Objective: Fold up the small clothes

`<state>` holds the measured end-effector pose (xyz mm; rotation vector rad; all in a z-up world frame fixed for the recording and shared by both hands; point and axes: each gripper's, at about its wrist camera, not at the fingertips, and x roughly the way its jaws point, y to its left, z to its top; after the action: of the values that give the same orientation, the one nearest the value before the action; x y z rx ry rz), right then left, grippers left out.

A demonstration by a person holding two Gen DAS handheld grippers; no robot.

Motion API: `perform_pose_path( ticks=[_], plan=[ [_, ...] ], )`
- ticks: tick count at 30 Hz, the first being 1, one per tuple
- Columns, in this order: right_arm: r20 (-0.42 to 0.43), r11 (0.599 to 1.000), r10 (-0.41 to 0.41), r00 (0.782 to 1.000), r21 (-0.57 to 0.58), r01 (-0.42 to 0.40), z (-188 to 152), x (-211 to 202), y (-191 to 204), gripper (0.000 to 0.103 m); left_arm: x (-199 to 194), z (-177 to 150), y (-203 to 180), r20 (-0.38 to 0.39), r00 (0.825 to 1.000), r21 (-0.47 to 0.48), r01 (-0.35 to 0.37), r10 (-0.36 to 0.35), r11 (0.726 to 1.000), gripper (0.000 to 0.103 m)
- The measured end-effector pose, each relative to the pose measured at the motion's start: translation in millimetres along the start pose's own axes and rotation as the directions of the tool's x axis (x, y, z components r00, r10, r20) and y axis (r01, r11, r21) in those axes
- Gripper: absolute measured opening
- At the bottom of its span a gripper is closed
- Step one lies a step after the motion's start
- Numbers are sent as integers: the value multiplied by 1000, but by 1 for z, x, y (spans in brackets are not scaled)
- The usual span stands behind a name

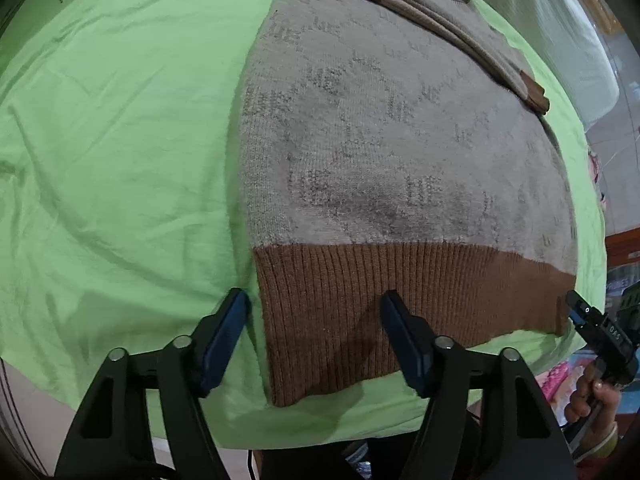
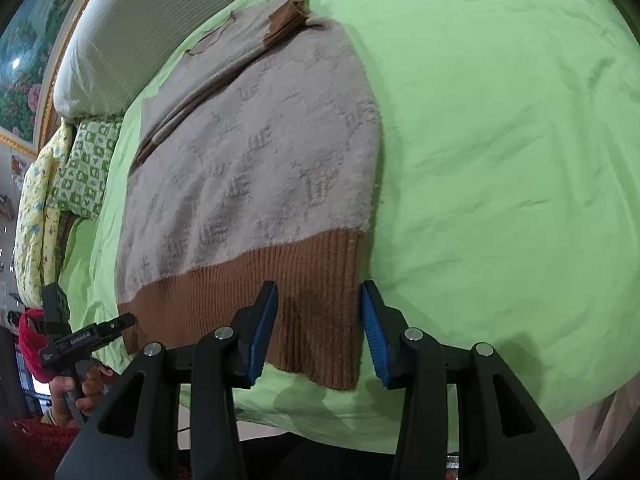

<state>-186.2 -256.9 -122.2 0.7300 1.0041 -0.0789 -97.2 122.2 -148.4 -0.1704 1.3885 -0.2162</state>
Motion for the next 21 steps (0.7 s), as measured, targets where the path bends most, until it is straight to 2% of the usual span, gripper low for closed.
perform_pose_path(
  ticks=[1,4,5,6,7,8,13,15,21],
  plan=[
    [-1,1000,6,1000,4,-6,0,1,0,44,0,0,-1,2,1000,6,-2,2,1000,61],
    [-12,999,44,999,15,-43,-1,5,0,43,-2,1,-2,11,1000,18,-12,12,1000,42],
    [-14,999,47,999,14,-47,-1,6,1,43,-2,2,-1,14,1000,20,-7,7,1000,30],
    [-20,999,46,999,11,-46,-1,6,0,34,-2,2,-1,14,1000,20,6,-6,1000,17],
    [-32,999,39,999,13,-39,-1,7,-1,15,-2,3,0,13,1000,16,28,-28,999,13],
    [-40,999,36,999,19,-35,-2,8,-2,8,-3,3,2,17,999,9,43,-43,999,9],
    [0,996,79,997,33,-79,-5,-13,-9,7,-18,-1,1,69,994,10,90,-90,996,7],
    [9,995,95,995,34,-95,-8,-25,-16,7,-29,-5,3,94,987,6,131,-131,991,6],
    [5,989,131,991,64,-131,-11,-38,-31,7,-35,-9,8,91,980,-15,176,-174,984,6]
  ],
)
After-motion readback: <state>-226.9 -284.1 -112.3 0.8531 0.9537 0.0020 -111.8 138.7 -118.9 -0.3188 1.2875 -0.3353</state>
